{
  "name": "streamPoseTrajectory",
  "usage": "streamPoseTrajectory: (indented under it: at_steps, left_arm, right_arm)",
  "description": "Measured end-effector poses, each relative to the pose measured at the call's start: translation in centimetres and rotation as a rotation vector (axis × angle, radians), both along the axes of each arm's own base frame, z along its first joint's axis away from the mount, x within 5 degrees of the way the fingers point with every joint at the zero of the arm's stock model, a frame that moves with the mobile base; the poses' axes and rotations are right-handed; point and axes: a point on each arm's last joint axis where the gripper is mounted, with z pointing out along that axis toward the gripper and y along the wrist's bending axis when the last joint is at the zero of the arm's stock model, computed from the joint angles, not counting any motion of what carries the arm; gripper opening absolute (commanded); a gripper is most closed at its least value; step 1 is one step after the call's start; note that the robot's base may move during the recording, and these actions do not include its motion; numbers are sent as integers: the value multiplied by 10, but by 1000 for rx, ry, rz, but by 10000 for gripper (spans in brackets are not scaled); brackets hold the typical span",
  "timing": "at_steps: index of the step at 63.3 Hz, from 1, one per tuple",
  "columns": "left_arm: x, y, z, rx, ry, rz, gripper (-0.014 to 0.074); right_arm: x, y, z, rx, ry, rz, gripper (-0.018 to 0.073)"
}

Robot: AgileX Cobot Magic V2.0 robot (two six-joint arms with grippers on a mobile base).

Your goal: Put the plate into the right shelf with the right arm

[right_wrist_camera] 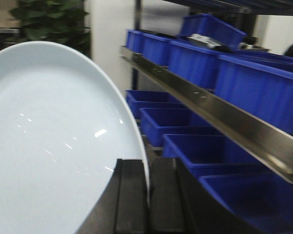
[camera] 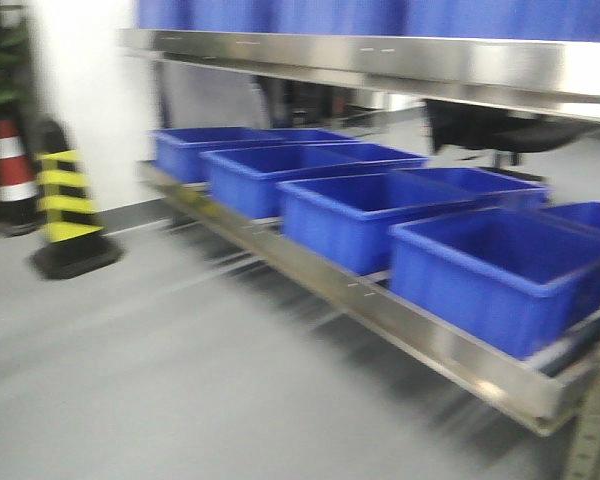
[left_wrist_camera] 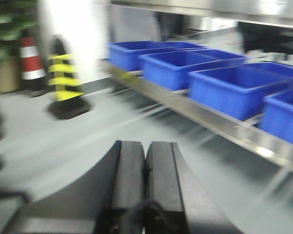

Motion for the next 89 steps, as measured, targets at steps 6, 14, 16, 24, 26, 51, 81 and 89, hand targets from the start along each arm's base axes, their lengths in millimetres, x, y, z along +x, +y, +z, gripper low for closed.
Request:
streamPoseTrajectory:
  at_steps: [6,14,16,24,26,51,81,89]
  left_arm:
    - [0,0,0,0,0,0,-47]
    - [0,0,0,0,0,0,-47]
    - [0,0,0,0,0,0,-47]
    - [0,0,0,0,0,0,-47]
    - [0,0,0,0,0,0,-47]
    - [0,0,0,0,0,0,-47]
    - [0,0,0,0,0,0,-47]
    - [0,0,0,0,0,0,-47]
  right_arm:
    - [0,0,0,0,0,0,28]
    - [0,0,0,0,0,0,28]
    - [0,0,0,0,0,0,28]
    - [0,0,0,0,0,0,28]
    - [0,0,0,0,0,0,28]
    - [0,0,0,0,1,0,28]
    - [0,0,0,0,1,0,28]
    - [0,0,0,0,1,0,28]
